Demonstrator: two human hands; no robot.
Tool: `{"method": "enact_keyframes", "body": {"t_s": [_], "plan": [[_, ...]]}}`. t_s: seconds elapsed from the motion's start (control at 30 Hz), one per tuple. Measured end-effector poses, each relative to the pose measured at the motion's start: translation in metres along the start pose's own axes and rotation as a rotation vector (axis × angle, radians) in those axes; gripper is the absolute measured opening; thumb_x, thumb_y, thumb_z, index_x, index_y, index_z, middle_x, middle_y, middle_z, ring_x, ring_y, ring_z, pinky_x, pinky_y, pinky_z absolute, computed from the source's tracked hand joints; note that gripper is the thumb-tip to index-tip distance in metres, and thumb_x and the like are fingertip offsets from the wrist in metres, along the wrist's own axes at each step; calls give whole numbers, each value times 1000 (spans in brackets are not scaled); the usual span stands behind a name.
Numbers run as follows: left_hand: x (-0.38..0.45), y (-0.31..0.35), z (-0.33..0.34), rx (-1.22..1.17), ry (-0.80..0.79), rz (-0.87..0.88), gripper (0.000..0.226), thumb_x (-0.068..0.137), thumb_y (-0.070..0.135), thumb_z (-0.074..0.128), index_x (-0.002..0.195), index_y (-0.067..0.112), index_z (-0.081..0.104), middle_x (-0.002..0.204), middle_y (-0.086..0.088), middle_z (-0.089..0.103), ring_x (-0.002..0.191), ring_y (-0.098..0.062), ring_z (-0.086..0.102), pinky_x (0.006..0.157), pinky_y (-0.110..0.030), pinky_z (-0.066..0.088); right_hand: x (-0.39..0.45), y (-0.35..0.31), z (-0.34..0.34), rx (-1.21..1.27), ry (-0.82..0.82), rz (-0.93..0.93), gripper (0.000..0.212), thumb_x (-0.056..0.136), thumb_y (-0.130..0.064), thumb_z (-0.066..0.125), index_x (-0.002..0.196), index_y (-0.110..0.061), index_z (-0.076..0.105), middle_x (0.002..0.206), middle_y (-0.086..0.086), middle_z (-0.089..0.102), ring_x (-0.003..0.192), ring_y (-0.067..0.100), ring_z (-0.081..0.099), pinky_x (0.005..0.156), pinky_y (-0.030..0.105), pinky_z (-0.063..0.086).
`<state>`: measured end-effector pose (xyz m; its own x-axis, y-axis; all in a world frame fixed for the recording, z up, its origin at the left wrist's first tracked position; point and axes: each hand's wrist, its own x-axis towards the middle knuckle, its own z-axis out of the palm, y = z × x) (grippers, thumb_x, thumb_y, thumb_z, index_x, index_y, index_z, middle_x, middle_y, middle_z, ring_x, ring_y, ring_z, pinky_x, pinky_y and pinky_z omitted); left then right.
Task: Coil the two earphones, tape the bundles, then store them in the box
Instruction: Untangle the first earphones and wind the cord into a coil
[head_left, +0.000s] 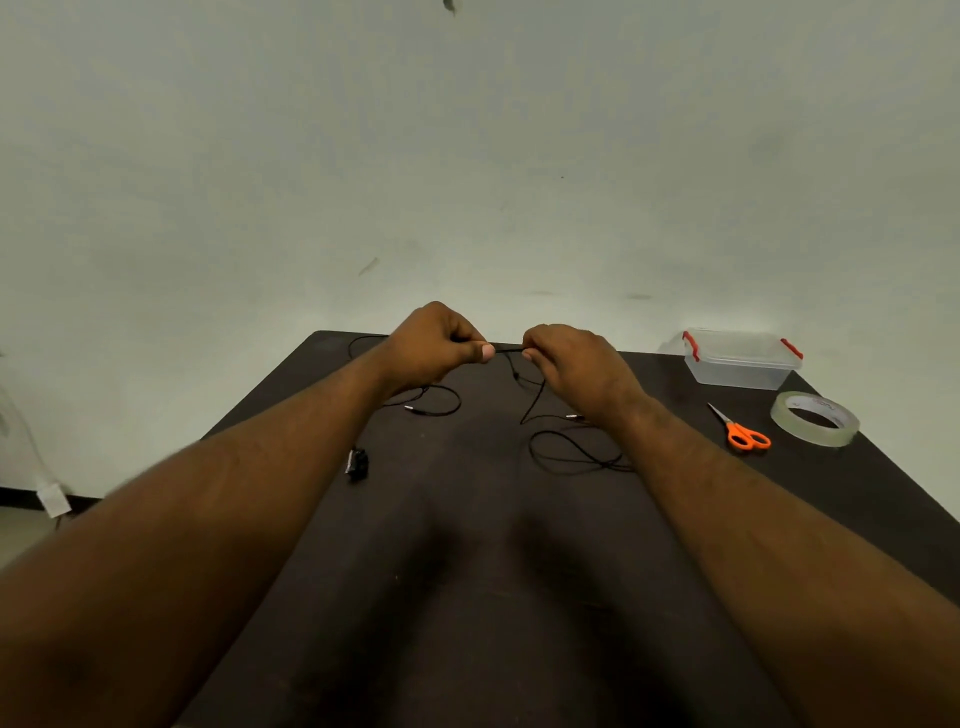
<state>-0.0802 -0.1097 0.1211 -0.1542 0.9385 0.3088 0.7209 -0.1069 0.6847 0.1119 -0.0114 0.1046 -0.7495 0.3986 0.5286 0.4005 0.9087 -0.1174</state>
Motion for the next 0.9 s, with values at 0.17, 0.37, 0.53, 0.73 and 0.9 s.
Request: {"method": "enact_keyframes", "body": {"t_s": [0.17, 0.37, 0.53, 0.73, 0.9], "plan": [[-8, -8, -17, -21, -41, -46, 20, 88, 24, 70, 77, 7, 72, 53, 9, 64, 47, -1, 56, 50, -12, 46, -8, 33, -17, -77, -7, 54, 15, 99, -21, 46, 97, -10, 56, 90, 7, 61, 81, 26, 54, 70, 39, 46], [-6, -9, -20, -50, -80, -33, 21, 91, 23, 66, 88, 3, 73, 58, -6, 51, 48, -8, 50, 52, -19, 51, -7, 53, -29, -151, -13, 62, 14, 99, -20, 47, 98, -10, 57, 91, 9, 61, 81, 29, 55, 68, 37, 44], [-10, -33, -37, -26, -37, -97, 16, 91, 24, 66, 79, 17, 74, 55, -3, 49, 48, -7, 49, 52, -23, 51, -24, 87, -41, -130, 17, 221, 11, 97, -16, 47, 91, -11, 55, 86, 7, 56, 79, 31, 53, 67, 36, 40], [-22, -73, -55, 235, 21, -188, 17, 87, 30, 70, 70, 32, 71, 76, 14, 72, 75, 2, 65, 71, -20, 44, -34, 94, -38, -164, -22, 242, 12, 98, -19, 46, 93, -13, 55, 92, 10, 58, 79, 33, 54, 70, 39, 42], [-19, -92, -51, 444, 128, -205, 12, 89, 30, 67, 80, 30, 75, 77, 14, 71, 81, -5, 59, 82, -27, 39, -35, 87, -33, -151, -20, 259, 14, 98, -19, 45, 94, -12, 56, 95, 12, 60, 85, 35, 55, 81, 48, 45]]}}
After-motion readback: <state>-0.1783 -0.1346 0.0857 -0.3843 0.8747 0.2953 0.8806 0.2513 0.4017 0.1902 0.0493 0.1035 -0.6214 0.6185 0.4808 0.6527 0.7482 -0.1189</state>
